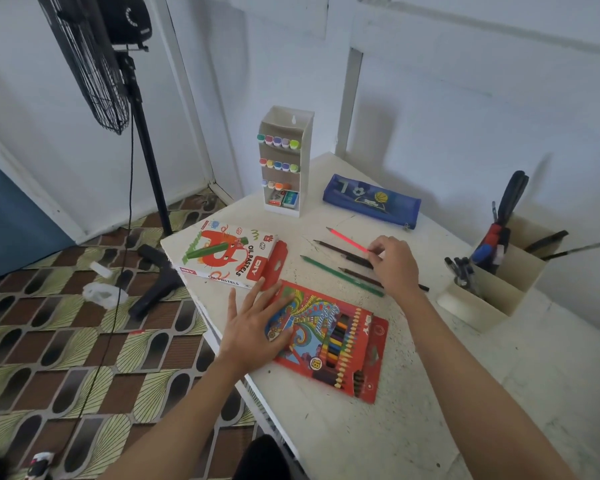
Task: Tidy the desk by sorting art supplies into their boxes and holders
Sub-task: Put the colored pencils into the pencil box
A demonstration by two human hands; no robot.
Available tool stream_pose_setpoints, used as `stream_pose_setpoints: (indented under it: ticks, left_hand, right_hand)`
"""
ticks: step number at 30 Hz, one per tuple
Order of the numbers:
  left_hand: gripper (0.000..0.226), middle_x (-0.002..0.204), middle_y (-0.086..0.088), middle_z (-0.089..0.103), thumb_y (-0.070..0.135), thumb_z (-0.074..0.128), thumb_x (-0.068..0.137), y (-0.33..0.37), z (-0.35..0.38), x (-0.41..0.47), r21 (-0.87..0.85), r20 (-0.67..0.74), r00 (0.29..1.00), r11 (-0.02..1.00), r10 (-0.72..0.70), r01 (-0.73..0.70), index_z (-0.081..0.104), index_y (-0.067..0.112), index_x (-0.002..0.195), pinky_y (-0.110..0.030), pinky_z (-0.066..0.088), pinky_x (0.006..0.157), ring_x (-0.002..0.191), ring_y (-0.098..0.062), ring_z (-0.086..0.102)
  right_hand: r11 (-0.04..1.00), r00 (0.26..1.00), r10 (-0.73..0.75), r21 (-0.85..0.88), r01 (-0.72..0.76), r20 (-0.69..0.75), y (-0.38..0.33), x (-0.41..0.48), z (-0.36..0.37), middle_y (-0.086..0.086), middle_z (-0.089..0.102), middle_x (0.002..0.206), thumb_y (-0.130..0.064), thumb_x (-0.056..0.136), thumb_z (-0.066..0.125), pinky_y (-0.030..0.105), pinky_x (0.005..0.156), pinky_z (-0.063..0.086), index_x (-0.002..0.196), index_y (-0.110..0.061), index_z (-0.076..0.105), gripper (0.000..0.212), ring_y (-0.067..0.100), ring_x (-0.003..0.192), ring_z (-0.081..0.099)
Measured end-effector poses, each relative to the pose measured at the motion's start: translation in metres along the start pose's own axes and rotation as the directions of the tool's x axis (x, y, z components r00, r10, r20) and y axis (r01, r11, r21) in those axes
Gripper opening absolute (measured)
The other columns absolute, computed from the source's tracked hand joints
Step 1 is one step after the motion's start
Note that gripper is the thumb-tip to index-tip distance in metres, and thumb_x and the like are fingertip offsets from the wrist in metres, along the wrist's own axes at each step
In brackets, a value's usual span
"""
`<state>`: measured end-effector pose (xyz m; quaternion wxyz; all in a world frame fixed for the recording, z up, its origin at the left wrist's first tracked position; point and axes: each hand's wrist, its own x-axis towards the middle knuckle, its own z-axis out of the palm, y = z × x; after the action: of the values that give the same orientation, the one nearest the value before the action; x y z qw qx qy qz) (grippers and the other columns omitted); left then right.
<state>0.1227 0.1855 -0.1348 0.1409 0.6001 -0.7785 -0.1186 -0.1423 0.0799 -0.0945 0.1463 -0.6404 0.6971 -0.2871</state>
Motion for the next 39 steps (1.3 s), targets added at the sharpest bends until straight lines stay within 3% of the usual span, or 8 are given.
stream_pose_setpoints:
  ticks: [6, 13, 17, 19, 29, 32, 37, 39]
  left_hand:
    - [0.083, 0.156, 0.021, 0.009, 0.088, 0.000, 0.069, -0.001, -0.001, 0.000, 0.041, 0.054, 0.998, 0.999, -0.009, 0.007, 0.016, 0.052, 0.142, -0.047, -0.021, 0.112, 0.143, -0.004, -0.013]
    - [0.093, 0.156, 0.020, 0.008, 0.088, -0.010, 0.063, 0.000, -0.002, 0.000, 0.069, 0.065, 0.998, 0.998, 0.000, -0.005, 0.016, 0.050, 0.144, -0.047, -0.024, 0.109, 0.141, -0.004, -0.016]
    - [0.099, 0.156, 0.021, 0.005, 0.090, -0.014, 0.059, 0.001, -0.005, 0.000, 0.068, 0.080, 0.997, 0.997, 0.015, -0.021, 0.014, 0.050, 0.145, -0.047, -0.024, 0.107, 0.140, -0.004, -0.018]
    - [0.097, 0.155, 0.023, 0.005, 0.090, -0.012, 0.060, 0.001, -0.005, 0.000, 0.056, 0.068, 0.997, 0.997, 0.040, -0.044, 0.015, 0.050, 0.144, -0.047, -0.024, 0.108, 0.141, -0.005, -0.016]
    - [0.090, 0.152, 0.026, 0.001, 0.088, -0.007, 0.066, -0.004, -0.002, 0.000, 0.052, 0.086, 0.984, 0.986, 0.155, -0.159, 0.016, 0.051, 0.144, -0.049, -0.022, 0.108, 0.141, -0.004, -0.012]
    - [0.089, 0.150, 0.028, -0.005, 0.088, -0.008, 0.066, -0.006, -0.003, 0.001, 0.054, 0.103, 0.979, 0.982, 0.177, -0.183, 0.013, 0.051, 0.144, -0.051, -0.020, 0.109, 0.141, -0.004, -0.014]
    - [0.092, 0.151, 0.025, -0.010, 0.086, -0.015, 0.065, -0.007, -0.001, 0.001, 0.054, 0.134, 0.968, 0.973, 0.214, -0.222, 0.008, 0.047, 0.146, -0.049, -0.020, 0.109, 0.142, -0.007, -0.014]
    - [0.094, 0.154, 0.021, -0.010, 0.084, -0.018, 0.065, -0.008, 0.000, 0.001, 0.060, 0.151, 0.963, 0.970, 0.225, -0.236, 0.004, 0.045, 0.147, -0.049, -0.018, 0.111, 0.144, -0.008, -0.013]
  right_hand:
    - [0.962, 0.999, 0.014, 0.273, -0.002, -0.043, -0.014, -0.039, -0.030, -0.006, 0.061, 0.074, -0.012, 0.082, 0.069, 0.009, 0.056, 0.038, 0.088, -0.013, 0.064, 0.008, 0.001, 0.057, 0.049]
    - [0.914, 0.991, 0.131, 0.382, -0.136, 0.041, -0.005, -0.104, -0.048, -0.002, 0.055, 0.080, -0.003, 0.087, 0.058, 0.025, 0.051, 0.045, 0.113, -0.025, 0.047, 0.036, 0.008, 0.050, 0.048]
    - [0.825, 0.961, 0.276, 0.515, -0.231, -0.011, 0.004, -0.135, -0.050, 0.005, 0.056, 0.084, -0.001, 0.089, 0.054, 0.035, 0.051, 0.052, 0.108, -0.021, 0.041, 0.031, 0.021, 0.057, 0.057]
    - [0.788, 0.945, 0.321, 0.572, -0.229, -0.064, 0.007, -0.148, -0.051, 0.007, 0.058, 0.084, 0.000, 0.090, 0.053, 0.025, 0.048, 0.051, 0.102, -0.018, 0.042, 0.024, 0.021, 0.057, 0.057]
    - [0.448, 0.707, 0.679, 0.874, -0.187, -0.197, 0.012, -0.182, -0.026, 0.011, 0.059, 0.086, -0.021, 0.102, 0.036, 0.019, 0.051, 0.052, 0.095, -0.013, 0.052, 0.020, 0.019, 0.067, 0.060]
    - [0.410, 0.650, 0.738, 0.886, -0.216, -0.183, 0.014, -0.186, -0.017, 0.009, 0.059, 0.080, -0.012, 0.098, 0.045, 0.011, 0.052, 0.050, 0.110, -0.003, 0.055, 0.018, 0.014, 0.063, 0.056]
    - [0.428, 0.648, 0.721, 0.893, -0.137, -0.247, 0.005, -0.196, -0.016, 0.010, 0.066, 0.079, 0.002, 0.090, 0.055, 0.019, 0.062, 0.055, 0.124, -0.020, 0.030, 0.047, 0.016, 0.058, 0.064]
    - [0.463, 0.632, 0.722, 0.875, -0.140, -0.282, 0.003, -0.197, -0.014, 0.011, 0.066, 0.078, -0.001, 0.093, 0.051, 0.019, 0.058, 0.055, 0.119, -0.016, 0.034, 0.034, 0.013, 0.054, 0.065]
